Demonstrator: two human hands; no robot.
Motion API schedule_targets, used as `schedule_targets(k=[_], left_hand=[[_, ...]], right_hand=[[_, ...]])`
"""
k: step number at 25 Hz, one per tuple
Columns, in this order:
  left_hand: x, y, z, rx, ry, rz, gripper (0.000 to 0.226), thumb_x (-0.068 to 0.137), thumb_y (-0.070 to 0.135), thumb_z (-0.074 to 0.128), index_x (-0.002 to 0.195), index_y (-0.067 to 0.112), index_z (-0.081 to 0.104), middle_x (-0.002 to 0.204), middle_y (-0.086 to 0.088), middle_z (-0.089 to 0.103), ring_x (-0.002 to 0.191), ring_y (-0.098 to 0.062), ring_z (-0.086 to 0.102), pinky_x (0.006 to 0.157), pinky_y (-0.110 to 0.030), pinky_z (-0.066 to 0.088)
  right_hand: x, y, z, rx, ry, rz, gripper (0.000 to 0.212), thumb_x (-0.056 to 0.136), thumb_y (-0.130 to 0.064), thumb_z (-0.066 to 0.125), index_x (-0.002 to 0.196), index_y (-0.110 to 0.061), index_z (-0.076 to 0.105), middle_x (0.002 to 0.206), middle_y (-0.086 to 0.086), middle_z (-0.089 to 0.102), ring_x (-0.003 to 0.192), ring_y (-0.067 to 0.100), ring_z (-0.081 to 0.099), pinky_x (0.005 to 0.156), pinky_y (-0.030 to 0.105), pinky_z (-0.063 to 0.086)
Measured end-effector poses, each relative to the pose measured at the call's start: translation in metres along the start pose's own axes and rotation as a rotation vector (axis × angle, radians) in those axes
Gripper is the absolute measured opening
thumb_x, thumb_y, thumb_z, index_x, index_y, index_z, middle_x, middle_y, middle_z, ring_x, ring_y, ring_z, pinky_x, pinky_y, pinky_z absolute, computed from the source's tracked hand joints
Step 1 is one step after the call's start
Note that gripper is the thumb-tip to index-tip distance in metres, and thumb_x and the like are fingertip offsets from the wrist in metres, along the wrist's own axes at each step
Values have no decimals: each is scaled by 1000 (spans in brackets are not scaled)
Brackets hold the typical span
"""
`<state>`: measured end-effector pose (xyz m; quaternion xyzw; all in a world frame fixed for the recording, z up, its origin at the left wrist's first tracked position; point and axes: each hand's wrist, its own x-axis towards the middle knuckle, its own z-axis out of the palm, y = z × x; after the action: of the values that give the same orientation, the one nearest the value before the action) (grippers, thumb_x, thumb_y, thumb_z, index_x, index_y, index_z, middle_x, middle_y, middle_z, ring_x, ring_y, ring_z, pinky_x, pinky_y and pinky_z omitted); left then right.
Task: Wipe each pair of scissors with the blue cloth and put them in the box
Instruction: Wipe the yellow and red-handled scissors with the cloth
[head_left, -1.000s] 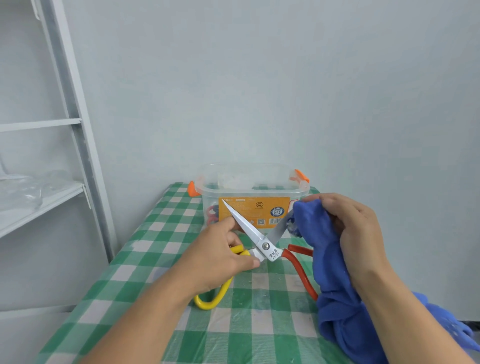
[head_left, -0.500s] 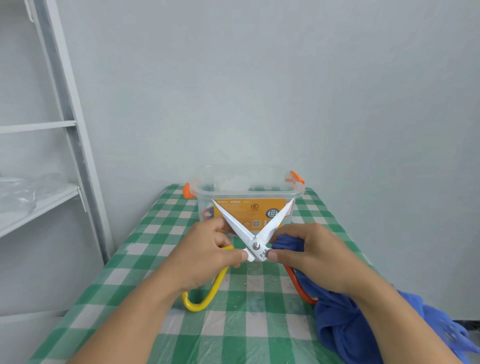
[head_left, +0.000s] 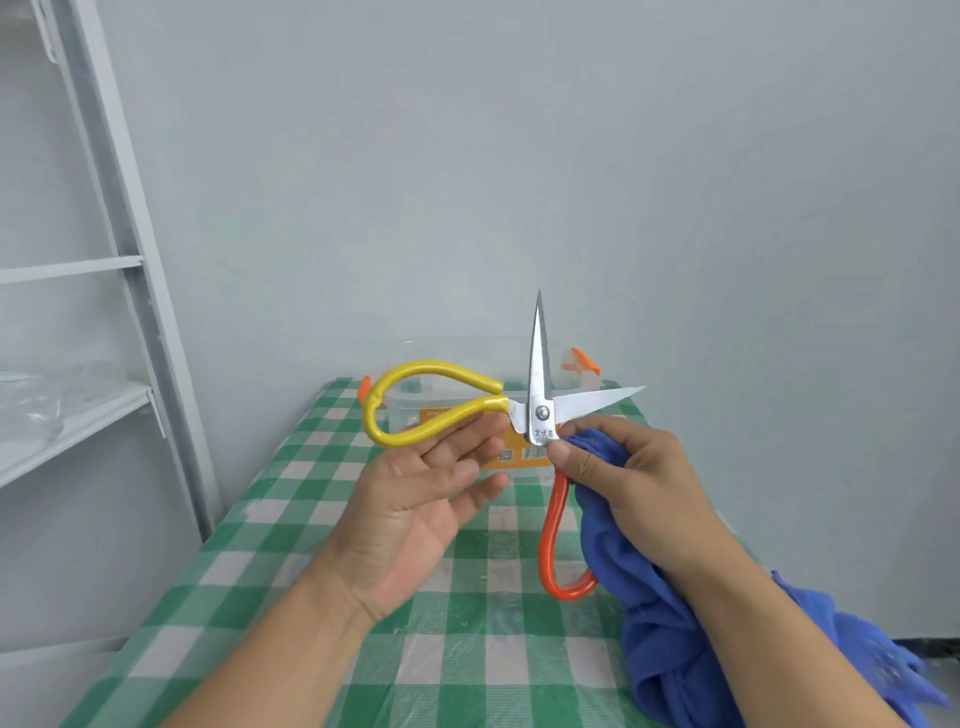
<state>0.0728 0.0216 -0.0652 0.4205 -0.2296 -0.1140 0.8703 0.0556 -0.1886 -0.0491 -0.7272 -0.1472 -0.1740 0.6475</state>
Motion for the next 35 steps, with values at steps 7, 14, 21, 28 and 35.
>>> schedule_targets(k=[7, 14, 21, 28, 35], left_hand=[[6, -14, 16, 209, 273, 87, 22, 85, 16, 67, 102, 4, 72, 105, -19, 67, 97, -26, 65, 82, -39, 59], [3, -17, 21, 221, 303, -43, 3, 82, 11, 69, 83, 12, 72, 95, -11, 75, 86, -22, 72, 78, -35, 60], [6, -9, 18, 116, 410, -15, 6, 95, 9, 60, 92, 8, 64, 91, -19, 71, 80, -28, 72, 69, -39, 62], [6, -11, 21, 168, 473, 80, 13, 102, 17, 53, 102, 4, 57, 90, -14, 71, 73, -22, 70, 83, -55, 57], [4, -16, 28, 268, 449, 59, 17, 104, 22, 49, 104, 5, 54, 104, -20, 74, 89, -37, 74, 73, -43, 60]], right_hand=[[-5, 6, 12, -26, -35, -7, 9, 90, -13, 72, 84, -18, 76, 73, -11, 72, 66, 2, 63, 66, 13, 46], [-9, 13, 23, -145, -121, -72, 11, 89, -8, 74, 97, -15, 78, 94, -4, 78, 95, 14, 72, 88, 30, 55], [-9, 2, 14, -59, 18, 19, 26, 96, -35, 66, 84, -13, 74, 85, 6, 74, 90, 20, 71, 84, 36, 52], [-10, -3, 9, 151, 102, -48, 20, 91, 8, 63, 84, -8, 73, 81, 5, 74, 82, 15, 73, 78, 27, 55], [-9, 2, 11, 152, 79, -100, 39, 81, 21, 64, 99, -12, 73, 99, 5, 75, 104, 23, 70, 91, 31, 56]])
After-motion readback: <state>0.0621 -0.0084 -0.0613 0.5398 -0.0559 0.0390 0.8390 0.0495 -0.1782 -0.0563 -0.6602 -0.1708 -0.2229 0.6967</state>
